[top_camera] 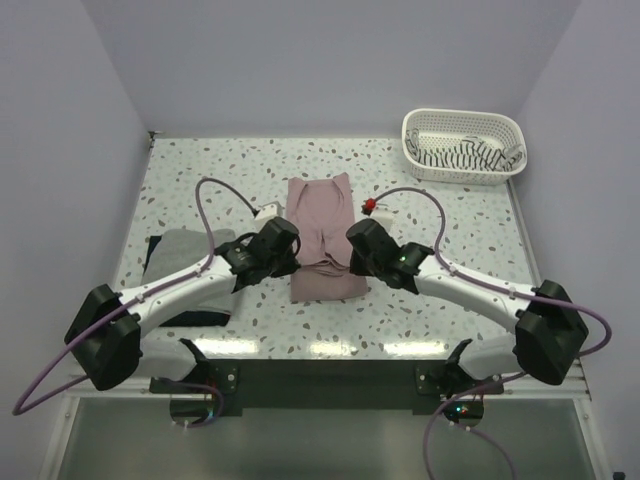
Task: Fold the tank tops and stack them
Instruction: Fold the tank top
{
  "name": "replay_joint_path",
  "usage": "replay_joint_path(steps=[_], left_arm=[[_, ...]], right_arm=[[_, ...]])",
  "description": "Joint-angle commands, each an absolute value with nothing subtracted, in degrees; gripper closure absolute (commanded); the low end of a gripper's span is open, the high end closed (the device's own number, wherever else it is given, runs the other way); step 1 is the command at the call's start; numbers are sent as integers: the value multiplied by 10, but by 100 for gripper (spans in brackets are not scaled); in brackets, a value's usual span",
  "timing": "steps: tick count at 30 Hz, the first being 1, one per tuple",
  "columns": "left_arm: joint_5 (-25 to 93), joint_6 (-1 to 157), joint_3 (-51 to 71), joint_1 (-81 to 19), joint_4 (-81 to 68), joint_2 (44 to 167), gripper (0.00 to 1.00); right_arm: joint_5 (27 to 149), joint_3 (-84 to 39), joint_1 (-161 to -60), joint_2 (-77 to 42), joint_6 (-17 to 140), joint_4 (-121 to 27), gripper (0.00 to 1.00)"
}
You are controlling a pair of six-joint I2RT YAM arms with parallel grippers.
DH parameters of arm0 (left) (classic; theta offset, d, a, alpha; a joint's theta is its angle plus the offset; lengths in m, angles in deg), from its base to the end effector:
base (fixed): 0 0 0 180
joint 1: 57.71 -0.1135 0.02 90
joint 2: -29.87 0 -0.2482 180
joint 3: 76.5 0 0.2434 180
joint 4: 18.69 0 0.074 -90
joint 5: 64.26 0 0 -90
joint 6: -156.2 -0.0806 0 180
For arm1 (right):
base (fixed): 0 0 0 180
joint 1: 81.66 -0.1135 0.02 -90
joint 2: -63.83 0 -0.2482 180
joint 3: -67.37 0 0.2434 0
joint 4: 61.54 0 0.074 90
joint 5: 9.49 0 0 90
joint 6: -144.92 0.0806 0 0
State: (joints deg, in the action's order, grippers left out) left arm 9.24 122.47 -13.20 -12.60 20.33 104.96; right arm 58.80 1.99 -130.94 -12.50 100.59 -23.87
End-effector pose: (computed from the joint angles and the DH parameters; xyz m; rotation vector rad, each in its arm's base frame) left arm 0.2209 -0.1893 0.1864 -0.3651 2.4327 -0.4510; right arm 0.2175 0.2070 0.1967 0.0966 2.3678 0.3515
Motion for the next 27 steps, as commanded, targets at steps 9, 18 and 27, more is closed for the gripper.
replay_joint_path(steps=[9,18,27], left_arm=[[109,1144,-30,-206,126,1142,100],[135,1121,26,-261,111,1212,100],[185,1099,47,-305,64,1293,94]], right_arm=[[620,-98,-1227,-242,934,-332,100],[655,-165,-1183,-329,921,-351,100],[696,-227,-1145,-414,914,-358,98]])
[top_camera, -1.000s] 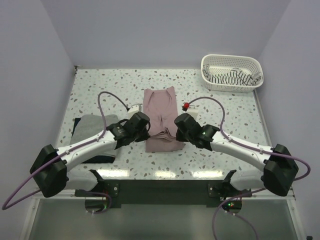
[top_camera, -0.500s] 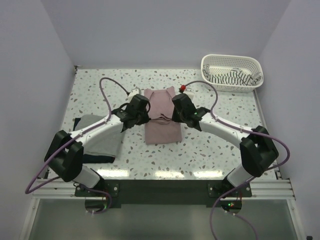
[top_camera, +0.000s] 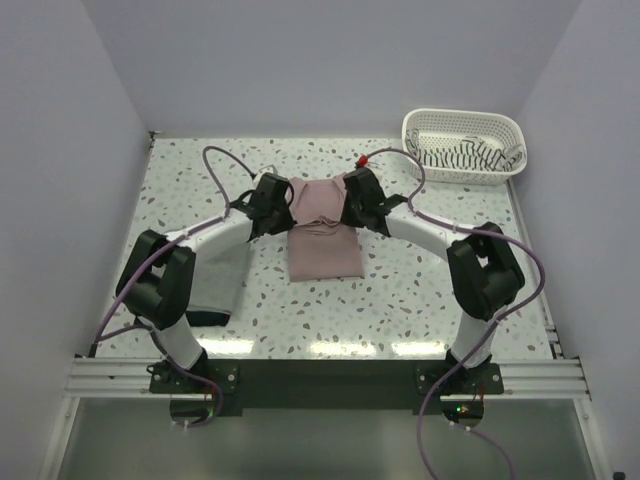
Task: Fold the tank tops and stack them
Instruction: Fold the tank top
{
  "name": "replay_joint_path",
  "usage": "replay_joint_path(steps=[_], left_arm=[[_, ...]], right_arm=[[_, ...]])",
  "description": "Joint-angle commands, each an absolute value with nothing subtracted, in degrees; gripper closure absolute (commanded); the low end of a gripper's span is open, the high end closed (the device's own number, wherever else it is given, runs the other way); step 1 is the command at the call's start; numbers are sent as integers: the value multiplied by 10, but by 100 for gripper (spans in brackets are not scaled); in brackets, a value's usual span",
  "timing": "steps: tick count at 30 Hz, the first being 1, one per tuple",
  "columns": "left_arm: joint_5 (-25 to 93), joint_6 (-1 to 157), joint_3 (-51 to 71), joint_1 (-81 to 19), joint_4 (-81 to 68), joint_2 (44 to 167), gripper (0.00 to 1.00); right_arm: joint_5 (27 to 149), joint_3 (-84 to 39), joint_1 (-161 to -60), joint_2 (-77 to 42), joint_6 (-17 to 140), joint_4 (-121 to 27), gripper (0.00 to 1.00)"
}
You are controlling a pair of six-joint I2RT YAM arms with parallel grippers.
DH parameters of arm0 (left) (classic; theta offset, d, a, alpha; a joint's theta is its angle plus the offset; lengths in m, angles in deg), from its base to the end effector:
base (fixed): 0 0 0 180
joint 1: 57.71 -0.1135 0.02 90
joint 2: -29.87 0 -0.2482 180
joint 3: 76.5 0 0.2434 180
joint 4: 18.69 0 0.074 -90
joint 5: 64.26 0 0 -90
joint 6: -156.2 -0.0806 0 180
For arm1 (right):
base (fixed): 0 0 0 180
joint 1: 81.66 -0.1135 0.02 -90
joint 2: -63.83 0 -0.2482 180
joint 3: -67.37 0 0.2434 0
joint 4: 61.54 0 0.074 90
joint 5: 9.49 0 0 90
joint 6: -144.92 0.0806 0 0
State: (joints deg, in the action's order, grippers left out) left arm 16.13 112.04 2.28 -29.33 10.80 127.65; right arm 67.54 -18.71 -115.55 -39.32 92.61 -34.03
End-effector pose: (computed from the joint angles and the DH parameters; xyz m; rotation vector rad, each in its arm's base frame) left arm 0.3455 -0.1714 0.1652 -0.4469 2.3985 -0.3941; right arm 0.3569 0.2179 0.1767 0.1896 2.3443 0.3584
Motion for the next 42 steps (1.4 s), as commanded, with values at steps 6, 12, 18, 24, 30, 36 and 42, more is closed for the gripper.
replay_joint_path(steps=[6,12,18,24,30,36,42], left_arm=[[213,1089,32,-328,2,1281,48],[201,1097,22,-333,19,1240,49],[220,1130,-35,-324,37,1213,69],[198,1161,-161,-272,58,1134,54],[254,1188,-276,-252,35,1052,46],[290,1217,-315,-235,2,1033,45],[287,1231,-332,-236,-35,1033,45]], right_arm=[[702,-256,-1129,-432,910,-351,55],[683,-245,-1129,-398,898,-336,50],[694,-193,-1147,-363,898,-327,53],[687,-69,-1173,-264,911,-322,53],[720,51,-1173,-161,945,-321,52],[768,101,-1173,-159,985,-357,49],[796,109,-1173,-188,1013,-401,49]])
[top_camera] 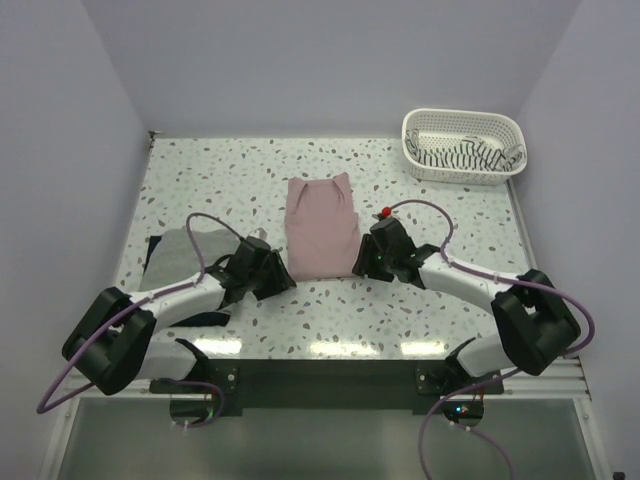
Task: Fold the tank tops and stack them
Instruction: Fold the tank top
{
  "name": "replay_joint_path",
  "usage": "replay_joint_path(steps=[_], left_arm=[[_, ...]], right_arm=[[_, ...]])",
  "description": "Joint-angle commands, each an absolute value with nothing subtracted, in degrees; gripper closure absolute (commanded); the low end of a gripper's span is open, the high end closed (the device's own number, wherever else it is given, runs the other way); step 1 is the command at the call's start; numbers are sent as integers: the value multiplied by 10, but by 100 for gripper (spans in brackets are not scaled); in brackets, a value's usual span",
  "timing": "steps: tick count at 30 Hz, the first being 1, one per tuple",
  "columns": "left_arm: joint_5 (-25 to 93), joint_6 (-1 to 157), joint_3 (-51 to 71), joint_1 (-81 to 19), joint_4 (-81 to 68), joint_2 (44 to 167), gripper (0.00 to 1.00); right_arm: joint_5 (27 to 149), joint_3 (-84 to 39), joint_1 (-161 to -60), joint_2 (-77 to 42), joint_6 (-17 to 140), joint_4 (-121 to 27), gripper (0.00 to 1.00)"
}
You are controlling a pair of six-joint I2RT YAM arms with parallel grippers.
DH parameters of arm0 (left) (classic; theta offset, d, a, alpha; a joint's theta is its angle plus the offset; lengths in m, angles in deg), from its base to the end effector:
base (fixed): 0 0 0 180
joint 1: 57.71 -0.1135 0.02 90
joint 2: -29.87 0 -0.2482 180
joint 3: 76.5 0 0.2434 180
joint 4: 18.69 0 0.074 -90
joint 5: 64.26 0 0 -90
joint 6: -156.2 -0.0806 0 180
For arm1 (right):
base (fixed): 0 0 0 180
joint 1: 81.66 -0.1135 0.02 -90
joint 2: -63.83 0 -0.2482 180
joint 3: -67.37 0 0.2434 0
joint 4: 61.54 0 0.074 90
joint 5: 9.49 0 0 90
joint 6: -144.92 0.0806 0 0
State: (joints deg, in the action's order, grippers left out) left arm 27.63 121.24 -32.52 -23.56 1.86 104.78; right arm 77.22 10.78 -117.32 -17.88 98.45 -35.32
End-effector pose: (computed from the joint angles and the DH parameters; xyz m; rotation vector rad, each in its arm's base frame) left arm 0.2140 -0.1484 0.1071 -0.4575 2.5647 -0.6697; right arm 0.2473 0.1718 0.1352 0.1998 2.5313 0.5115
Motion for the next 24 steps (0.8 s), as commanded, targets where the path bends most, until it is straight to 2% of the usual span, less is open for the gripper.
replay_joint_path(steps=[1,13,24], left_arm=[[292,1236,-336,-236,-61,1033,45],[281,1270,-368,-258,-107,1051,46],[259,1289,-356,-261,-93,1092,55]], right_arm=[[797,109,-1173,-190,1016,-404,49],[787,129,-1171,-211,1044,-430,50],[775,152,-1169,-208,1059,-439,50]])
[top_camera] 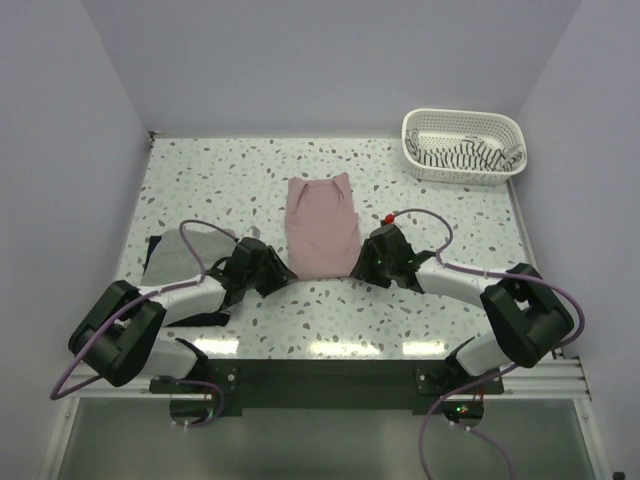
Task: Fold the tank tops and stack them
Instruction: Fold the tank top
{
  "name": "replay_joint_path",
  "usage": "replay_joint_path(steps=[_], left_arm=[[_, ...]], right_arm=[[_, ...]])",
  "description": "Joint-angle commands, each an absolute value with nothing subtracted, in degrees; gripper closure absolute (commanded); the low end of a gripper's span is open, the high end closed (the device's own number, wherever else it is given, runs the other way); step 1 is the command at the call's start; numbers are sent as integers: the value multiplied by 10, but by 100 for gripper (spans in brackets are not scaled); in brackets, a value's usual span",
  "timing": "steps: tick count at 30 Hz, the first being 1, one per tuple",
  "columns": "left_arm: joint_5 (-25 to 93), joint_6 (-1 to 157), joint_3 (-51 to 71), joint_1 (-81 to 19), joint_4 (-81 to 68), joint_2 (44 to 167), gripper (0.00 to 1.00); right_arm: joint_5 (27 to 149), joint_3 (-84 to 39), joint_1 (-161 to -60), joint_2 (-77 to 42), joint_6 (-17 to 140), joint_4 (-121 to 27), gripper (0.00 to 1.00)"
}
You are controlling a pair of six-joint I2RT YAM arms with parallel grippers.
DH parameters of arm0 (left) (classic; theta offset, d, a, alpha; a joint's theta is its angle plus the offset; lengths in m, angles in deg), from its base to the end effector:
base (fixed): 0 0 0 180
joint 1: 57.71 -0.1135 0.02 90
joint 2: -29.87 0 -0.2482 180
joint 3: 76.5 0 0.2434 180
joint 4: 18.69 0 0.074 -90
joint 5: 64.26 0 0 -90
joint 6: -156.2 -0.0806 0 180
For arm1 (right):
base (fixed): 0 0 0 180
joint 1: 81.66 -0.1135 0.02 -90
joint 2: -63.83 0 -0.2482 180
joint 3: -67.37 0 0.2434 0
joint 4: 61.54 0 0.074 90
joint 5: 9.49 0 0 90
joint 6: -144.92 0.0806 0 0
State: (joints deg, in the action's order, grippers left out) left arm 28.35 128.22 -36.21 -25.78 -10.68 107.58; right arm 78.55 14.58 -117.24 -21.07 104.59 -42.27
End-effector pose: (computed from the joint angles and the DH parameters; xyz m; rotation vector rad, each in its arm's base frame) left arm 0.2263 -0.1453 0.0980 -0.6333 2.4470 -0.7965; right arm 0.2461 0.1726 0.1106 0.3297 2.5423 0.5760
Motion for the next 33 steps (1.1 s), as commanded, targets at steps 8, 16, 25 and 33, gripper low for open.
replay_joint_path(steps=[8,16,25,33], left_arm=[[231,1297,-340,-255,-71,1119,57],[213,1304,-323,-241,-46,1160,64],[210,1272,-301,-233,-18,1171,98],[213,1263,-323,-186,41,1101,100]], right_arm=[[771,153,-1166,-229,1065,-457,50],[766,149,-1165,-246,1063,-468,57],[746,132,-1166,-241,1012,-444,98],[712,159,-1239,-168,992,-383,100]])
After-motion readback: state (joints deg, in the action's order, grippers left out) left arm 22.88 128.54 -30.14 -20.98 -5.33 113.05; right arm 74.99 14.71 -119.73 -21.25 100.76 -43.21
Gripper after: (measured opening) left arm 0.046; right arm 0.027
